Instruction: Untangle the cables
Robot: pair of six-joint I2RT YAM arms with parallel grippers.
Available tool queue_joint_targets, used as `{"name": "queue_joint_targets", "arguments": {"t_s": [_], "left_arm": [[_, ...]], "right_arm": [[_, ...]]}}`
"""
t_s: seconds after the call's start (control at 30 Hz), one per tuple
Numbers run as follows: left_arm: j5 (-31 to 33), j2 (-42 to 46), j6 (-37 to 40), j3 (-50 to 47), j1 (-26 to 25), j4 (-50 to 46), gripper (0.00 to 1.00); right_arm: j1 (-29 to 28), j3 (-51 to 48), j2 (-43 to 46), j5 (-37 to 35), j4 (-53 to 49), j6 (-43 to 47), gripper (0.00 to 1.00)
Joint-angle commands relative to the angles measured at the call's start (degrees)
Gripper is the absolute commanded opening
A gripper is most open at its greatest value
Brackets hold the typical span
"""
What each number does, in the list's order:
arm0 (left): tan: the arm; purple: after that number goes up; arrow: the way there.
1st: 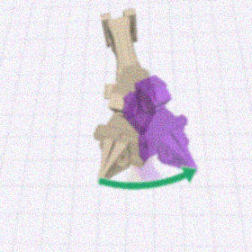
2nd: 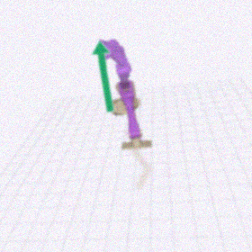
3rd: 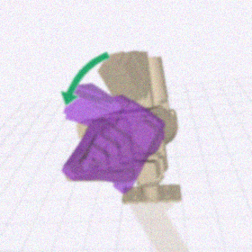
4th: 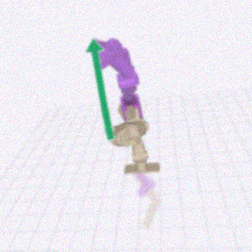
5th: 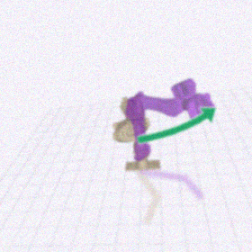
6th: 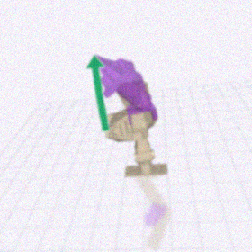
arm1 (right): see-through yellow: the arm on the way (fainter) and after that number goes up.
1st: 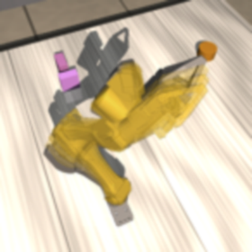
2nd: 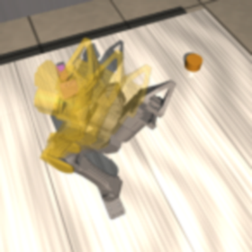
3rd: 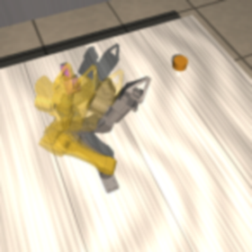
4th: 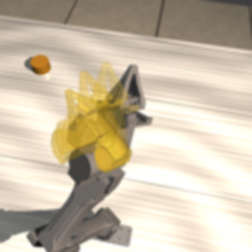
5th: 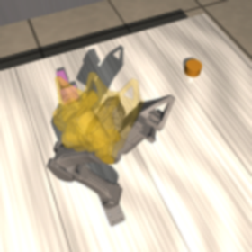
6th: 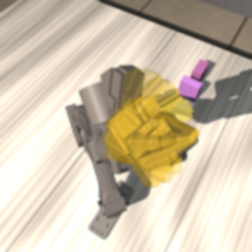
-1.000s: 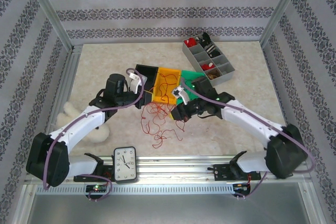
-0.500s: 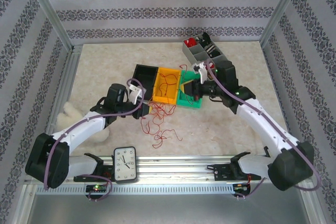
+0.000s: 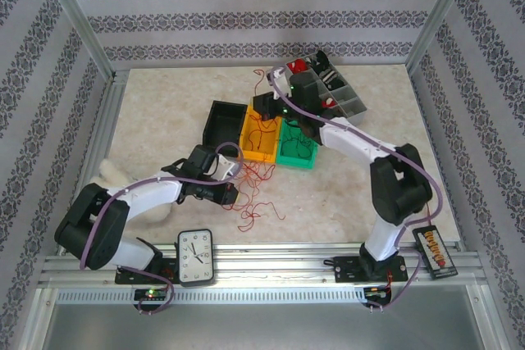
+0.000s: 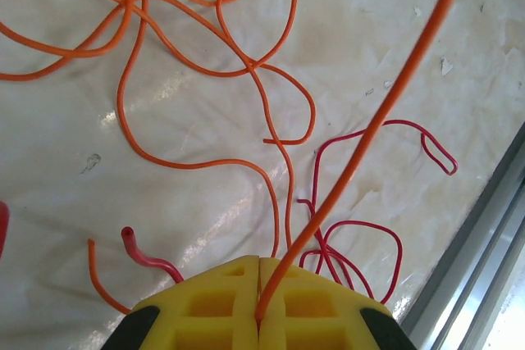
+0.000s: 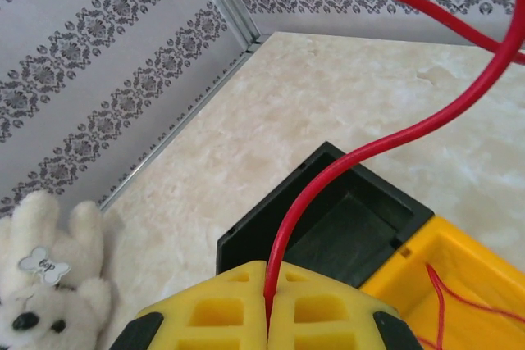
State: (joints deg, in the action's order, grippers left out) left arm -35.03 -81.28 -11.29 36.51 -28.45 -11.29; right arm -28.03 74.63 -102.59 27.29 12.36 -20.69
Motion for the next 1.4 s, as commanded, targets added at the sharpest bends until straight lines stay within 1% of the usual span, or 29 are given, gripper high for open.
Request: {"name": "queue_joint_targets", "arguments": {"t_s": [0.0, 0.07, 0.13, 0.27, 0.43, 0.53, 0.7, 0.83, 1.03, 1.23, 1.37], "left_arm": [[4.79, 2.05, 0.22, 0.26, -0.51, 0.74, 0.00], [7.16, 3.51, -0.13, -0.36, -0.51, 1.82, 0.00], [8.01, 4.76, -0.30, -0.98, -0.47, 3.02, 0.00], [9.11, 5.21, -0.33, -1.36, -0.47, 4.17, 0.00], [11.89, 4.62, -0.20, -0.83, -0.48, 3.99, 0.00], [14.08, 4.80, -0.31, -0.94, -0.48, 3.93, 0.00], [15.76, 5.33, -0.31, -1.02, -0.47, 4.08, 0.00], [15.64, 4.97, -0.39, -0.83, -0.47, 4.07, 0.00], [15.40, 4.71, -0.93, -0.75, -0.49, 4.17, 0.00], [15.16, 4.74, -0.75, -0.52, -0.47, 3.91, 0.00], [14.92, 4.39, -0.67, -0.22, -0.47, 3.91, 0.00]], "right_arm": [[-0.86, 0.82, -3.27, -2.72, 3.45, -1.18, 0.00], [-1.28, -1.51, -4.23, -3.81, 4.51, -1.32, 0.00], [-1.50, -3.40, -4.77, -4.71, 4.67, -1.51, 0.00], [-1.74, -6.07, -5.27, -4.22, 3.64, -1.83, 0.00], [-1.85, -5.50, -4.13, -4.35, -3.93, -1.13, 0.00], [-1.85, -2.48, -4.15, -5.32, -12.12, -0.12, 0.00], [-2.00, 5.39, -7.16, -6.49, -29.65, 2.61, 0.00], [-2.04, 7.47, -9.21, -5.71, -32.92, 2.90, 0.00], [-1.68, 12.47, -14.19, -2.33, -37.43, 2.46, 0.00], [-1.67, 19.02, -18.78, -4.86, -43.07, 2.27, 0.00], [-1.92, 27.54, -23.49, -9.12, -51.69, 3.64, 0.01]]}}
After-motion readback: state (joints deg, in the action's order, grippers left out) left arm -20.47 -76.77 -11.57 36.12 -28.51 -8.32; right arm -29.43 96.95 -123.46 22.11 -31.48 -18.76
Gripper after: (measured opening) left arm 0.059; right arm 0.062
